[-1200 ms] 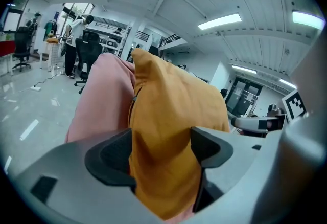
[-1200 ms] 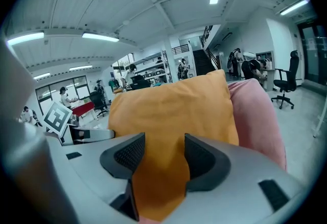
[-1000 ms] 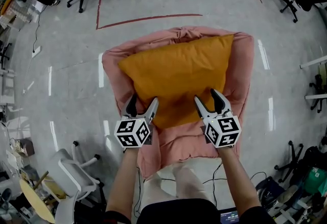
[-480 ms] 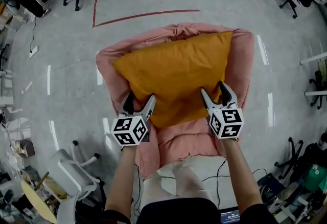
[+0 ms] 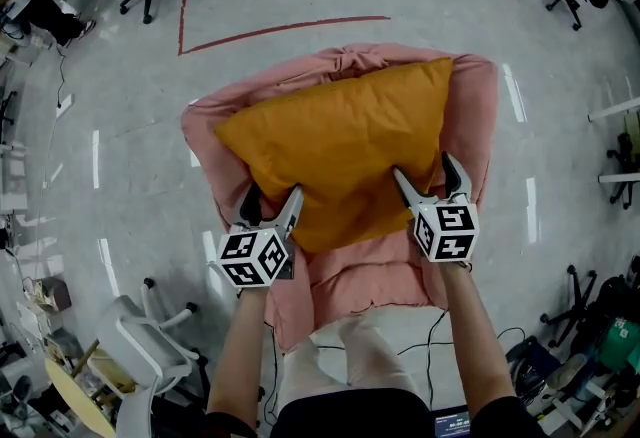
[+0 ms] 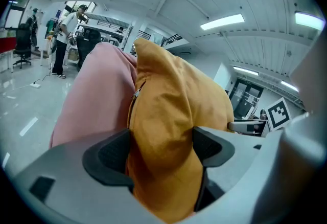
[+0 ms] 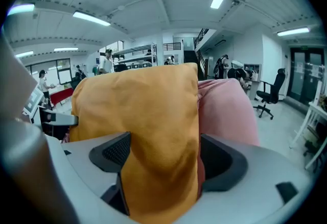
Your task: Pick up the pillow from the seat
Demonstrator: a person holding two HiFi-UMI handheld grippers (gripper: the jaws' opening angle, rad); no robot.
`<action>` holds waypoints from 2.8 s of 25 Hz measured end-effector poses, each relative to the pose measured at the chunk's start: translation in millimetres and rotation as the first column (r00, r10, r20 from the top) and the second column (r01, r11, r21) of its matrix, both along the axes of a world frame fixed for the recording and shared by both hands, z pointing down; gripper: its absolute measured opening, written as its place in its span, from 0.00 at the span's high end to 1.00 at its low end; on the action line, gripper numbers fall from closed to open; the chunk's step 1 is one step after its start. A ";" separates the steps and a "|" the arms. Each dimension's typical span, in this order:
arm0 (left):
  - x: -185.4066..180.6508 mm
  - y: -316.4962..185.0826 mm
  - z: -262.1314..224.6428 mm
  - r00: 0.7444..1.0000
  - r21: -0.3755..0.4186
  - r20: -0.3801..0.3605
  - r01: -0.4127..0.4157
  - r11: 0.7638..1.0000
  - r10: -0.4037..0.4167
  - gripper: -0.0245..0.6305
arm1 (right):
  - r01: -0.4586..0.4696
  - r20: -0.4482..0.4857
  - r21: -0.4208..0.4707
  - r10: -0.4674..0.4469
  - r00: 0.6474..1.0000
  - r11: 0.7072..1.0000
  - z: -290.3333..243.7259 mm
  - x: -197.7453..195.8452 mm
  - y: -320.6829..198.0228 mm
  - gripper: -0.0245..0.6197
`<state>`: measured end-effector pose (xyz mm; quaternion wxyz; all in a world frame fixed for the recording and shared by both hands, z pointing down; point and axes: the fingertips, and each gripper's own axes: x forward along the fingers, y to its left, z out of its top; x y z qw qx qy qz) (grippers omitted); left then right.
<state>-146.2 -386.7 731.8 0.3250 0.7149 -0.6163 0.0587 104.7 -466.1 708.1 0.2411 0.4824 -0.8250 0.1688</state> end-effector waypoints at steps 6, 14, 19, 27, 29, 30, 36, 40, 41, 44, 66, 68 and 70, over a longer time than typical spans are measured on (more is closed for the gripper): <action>-1.7 -2.3 4.3 1.000 0.003 -0.001 0.007 1.000 -0.007 0.39 | 0.061 0.035 -0.048 -0.059 0.998 0.997 12.8 -3.1 -15.7 0.27; 0.3 -5.4 5.4 1.000 0.016 0.019 0.011 1.000 -0.012 0.39 | 0.102 0.035 -0.061 -0.100 0.994 0.993 20.1 -7.4 -26.5 0.25; -0.6 -6.9 8.8 0.999 0.029 0.030 0.016 0.999 -0.017 0.39 | 0.116 0.064 -0.072 -0.112 0.992 0.991 26.9 -9.9 -28.6 0.25; 7.2 -7.1 10.6 1.000 0.037 0.026 0.016 0.999 -0.017 0.39 | 0.143 0.087 -0.060 -0.138 0.987 0.988 28.0 -5.0 -27.6 0.26; 8.8 -8.3 10.6 0.999 0.037 0.030 0.012 0.999 -0.013 0.39 | 0.153 0.092 -0.048 -0.148 0.985 0.987 27.7 -4.9 -27.5 0.26; 7.8 -9.1 10.5 0.999 0.039 0.036 0.010 0.999 -0.011 0.39 | 0.157 0.093 -0.046 -0.152 0.984 0.987 27.8 -6.6 -27.6 0.26; 6.7 -10.5 11.8 0.999 0.047 0.035 0.009 0.999 -0.011 0.42 | 0.170 0.089 -0.066 -0.164 0.982 0.983 29.2 -14.8 -25.5 0.26; 9.1 -14.2 10.6 1.000 0.039 0.031 0.001 0.999 -0.003 0.45 | 0.190 0.092 -0.092 -0.181 0.979 0.977 26.2 -17.5 -24.2 0.32; 9.3 -15.1 10.6 1.000 0.032 0.031 0.001 0.999 -0.002 0.45 | 0.193 0.090 -0.094 -0.185 0.979 0.977 25.3 -18.9 -23.7 0.35; 9.5 -15.2 11.8 1.000 -0.002 0.023 -0.005 1.000 0.005 0.51 | 0.196 0.086 -0.092 -0.188 0.978 0.976 24.0 -22.8 -19.6 0.42; 25.1 5.9 -4.0 0.999 -0.022 -0.029 -0.032 0.999 0.031 0.74 | 0.174 0.081 -0.115 -0.165 0.983 0.978 7.8 -29.8 18.6 0.79; 25.2 10.3 -9.3 0.999 -0.014 -0.036 -0.037 0.999 0.037 0.74 | 0.172 0.085 -0.103 -0.164 0.983 0.980 1.8 -30.0 23.4 0.79; 25.6 13.7 -15.4 0.998 -0.001 -0.041 -0.046 0.999 0.046 0.74 | 0.169 0.091 -0.086 -0.161 0.983 0.982 -4.9 -30.1 27.8 0.79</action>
